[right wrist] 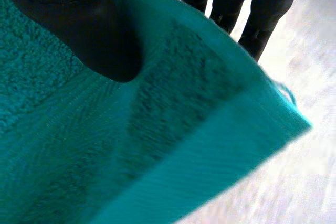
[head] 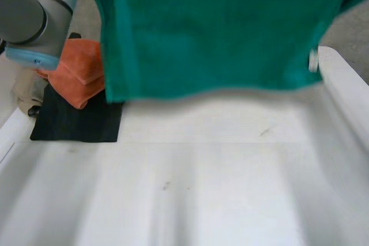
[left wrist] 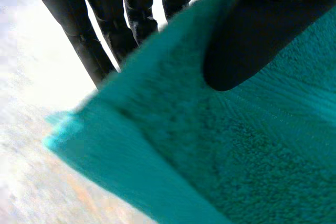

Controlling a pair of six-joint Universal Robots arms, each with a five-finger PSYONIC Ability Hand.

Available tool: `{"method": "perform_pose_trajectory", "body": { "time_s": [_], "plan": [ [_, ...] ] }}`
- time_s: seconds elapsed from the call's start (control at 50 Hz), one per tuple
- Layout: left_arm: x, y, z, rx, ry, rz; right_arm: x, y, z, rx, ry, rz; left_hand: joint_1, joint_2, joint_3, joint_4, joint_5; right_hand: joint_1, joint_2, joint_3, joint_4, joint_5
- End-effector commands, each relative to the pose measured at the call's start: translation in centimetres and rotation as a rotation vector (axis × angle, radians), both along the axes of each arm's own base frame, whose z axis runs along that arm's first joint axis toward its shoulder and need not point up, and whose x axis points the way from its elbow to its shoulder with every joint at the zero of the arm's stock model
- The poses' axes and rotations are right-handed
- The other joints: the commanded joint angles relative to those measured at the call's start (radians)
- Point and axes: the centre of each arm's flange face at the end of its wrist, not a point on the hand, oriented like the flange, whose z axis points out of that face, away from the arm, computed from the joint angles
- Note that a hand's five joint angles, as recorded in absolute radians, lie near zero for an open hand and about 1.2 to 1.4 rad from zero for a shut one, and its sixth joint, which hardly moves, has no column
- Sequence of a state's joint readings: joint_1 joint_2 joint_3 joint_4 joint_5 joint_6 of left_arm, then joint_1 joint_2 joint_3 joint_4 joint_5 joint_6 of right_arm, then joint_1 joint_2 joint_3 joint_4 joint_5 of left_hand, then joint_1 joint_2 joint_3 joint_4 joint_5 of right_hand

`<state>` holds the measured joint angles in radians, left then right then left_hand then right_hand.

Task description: Fold the laundry.

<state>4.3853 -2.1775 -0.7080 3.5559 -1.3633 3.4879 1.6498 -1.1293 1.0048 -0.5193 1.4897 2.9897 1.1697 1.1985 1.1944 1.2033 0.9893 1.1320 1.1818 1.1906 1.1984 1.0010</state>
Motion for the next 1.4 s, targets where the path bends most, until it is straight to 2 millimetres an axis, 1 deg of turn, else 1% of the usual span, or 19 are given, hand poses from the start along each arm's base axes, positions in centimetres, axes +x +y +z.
{"method": "perform_pose_trajectory", "body": {
  "time_s": [0.02,0.16,0.26,0.28,0.36,0.46,0.5,0.64,0.68,0.74,0.78,0.84,0.96,1.08,1.16,1.26,1.36,1.38,1.4],
  "plan": [
    [0.4,0.1,-1.1,0.103,0.063,-0.052,1.1,0.0,-0.8,0.040,0.041,0.038,0.227,0.198,0.202,0.193,0.232,0.264,0.214,0.206,0.198,0.221],
    [0.8,0.3,-5.5,0.248,0.011,-0.066,0.6,-0.6,-4.7,0.229,0.105,0.029,0.227,0.198,0.202,0.193,0.232,0.264,0.214,0.206,0.198,0.221],
    [0.5,2.4,-10.3,0.407,-0.085,-0.132,0.2,-0.1,-8.5,0.395,0.190,0.039,0.227,0.198,0.202,0.193,0.232,0.264,0.214,0.206,0.198,0.221],
    [0.6,3.4,-12.2,0.477,-0.115,-0.154,0.1,0.1,-9.3,0.428,0.212,0.043,0.227,0.198,0.202,0.193,0.232,0.264,0.214,0.206,0.198,0.221],
    [1.1,6.3,-16.2,0.635,-0.194,-0.179,-0.9,1.3,-12.7,0.577,0.317,0.049,0.227,0.198,0.202,0.193,0.232,0.264,0.214,0.206,0.198,0.221],
    [2.9,10.3,-19.8,0.830,-0.313,-0.146,-2.8,4.4,-16.5,0.811,0.480,0.057,0.227,0.198,0.202,0.193,0.232,0.264,0.214,0.206,0.198,0.221],
    [4.1,12.6,-21.2,0.931,-0.390,-0.122,-3.4,5.4,-17.2,0.873,0.524,0.059,0.227,0.198,0.202,0.193,0.232,0.264,0.214,0.206,0.198,0.221],
    [6.8,19.3,-21.6,1.140,-0.615,-0.117,-6.9,11.3,-18.0,1.202,0.770,0.080,0.227,0.198,0.202,0.193,0.232,0.264,0.214,0.206,0.198,0.221],
    [7.5,21.2,-21.0,1.192,-0.696,-0.125,-7.6,13.0,-17.6,1.259,0.858,0.106,0.227,0.198,0.202,0.193,0.232,0.264,0.214,0.206,0.198,0.221],
    [7.9,22.8,-20.1,1.239,-0.787,-0.151,-7.6,13.6,-17.1,1.215,0.935,0.114,0.227,0.198,0.202,0.193,0.232,0.264,0.214,0.206,0.198,0.221],
    [7.9,22.7,-19.6,1.230,-0.808,-0.158,-7.3,13.5,-17.0,1.191,0.932,0.106,0.227,0.198,0.202,0.193,0.232,0.264,0.214,0.206,0.198,0.221],
    [7.3,20.9,-19.4,1.163,-0.822,-0.150,-6.6,12.5,-17.1,1.140,0.889,0.094,0.227,0.198,0.202,0.193,0.232,0.264,0.214,0.206,0.198,0.221],
    [5.1,15.1,-20.4,1.013,-0.776,-0.106,-4.3,9.0,-19.0,1.052,0.749,0.071,0.227,0.198,0.202,0.193,0.232,0.264,0.214,0.206,0.198,0.221],
    [2.2,9.3,-21.4,0.832,-0.685,-0.012,-3.3,5.4,-20.7,0.944,0.671,-0.030,0.227,0.198,0.202,0.193,0.232,0.264,0.214,0.206,0.198,0.221],
    [0.6,6.3,-22.1,0.741,-0.640,0.021,-2.3,3.4,-21.6,0.843,0.644,-0.057,0.227,0.198,0.202,0.193,0.232,0.264,0.214,0.206,0.198,0.221],
    [-0.4,3.7,-23.4,0.708,-0.625,0.060,-0.3,1.2,-22.9,0.711,0.635,-0.060,0.227,0.198,0.202,0.193,0.232,0.264,0.214,0.206,0.198,0.221],
    [-1.2,2.2,-24.4,0.689,-0.603,0.054,0.7,-0.3,-24.8,0.703,0.634,-0.100,0.227,0.198,0.202,0.193,0.232,0.264,0.214,0.206,0.198,0.221],
    [-1.6,2.2,-24.7,0.685,-0.590,0.025,0.8,-0.5,-25.1,0.713,0.628,-0.115,-0.334,-0.363,-0.359,-0.368,-0.328,0.060,0.011,0.002,-0.006,0.017],
    [-1.9,2.3,-24.7,0.679,-0.582,0.009,0.9,-0.5,-25.7,0.747,0.630,-0.147,-0.755,-0.784,-0.780,-0.789,-0.749,-0.957,-1.007,-1.016,-1.024,-1.001]
  ]
}}
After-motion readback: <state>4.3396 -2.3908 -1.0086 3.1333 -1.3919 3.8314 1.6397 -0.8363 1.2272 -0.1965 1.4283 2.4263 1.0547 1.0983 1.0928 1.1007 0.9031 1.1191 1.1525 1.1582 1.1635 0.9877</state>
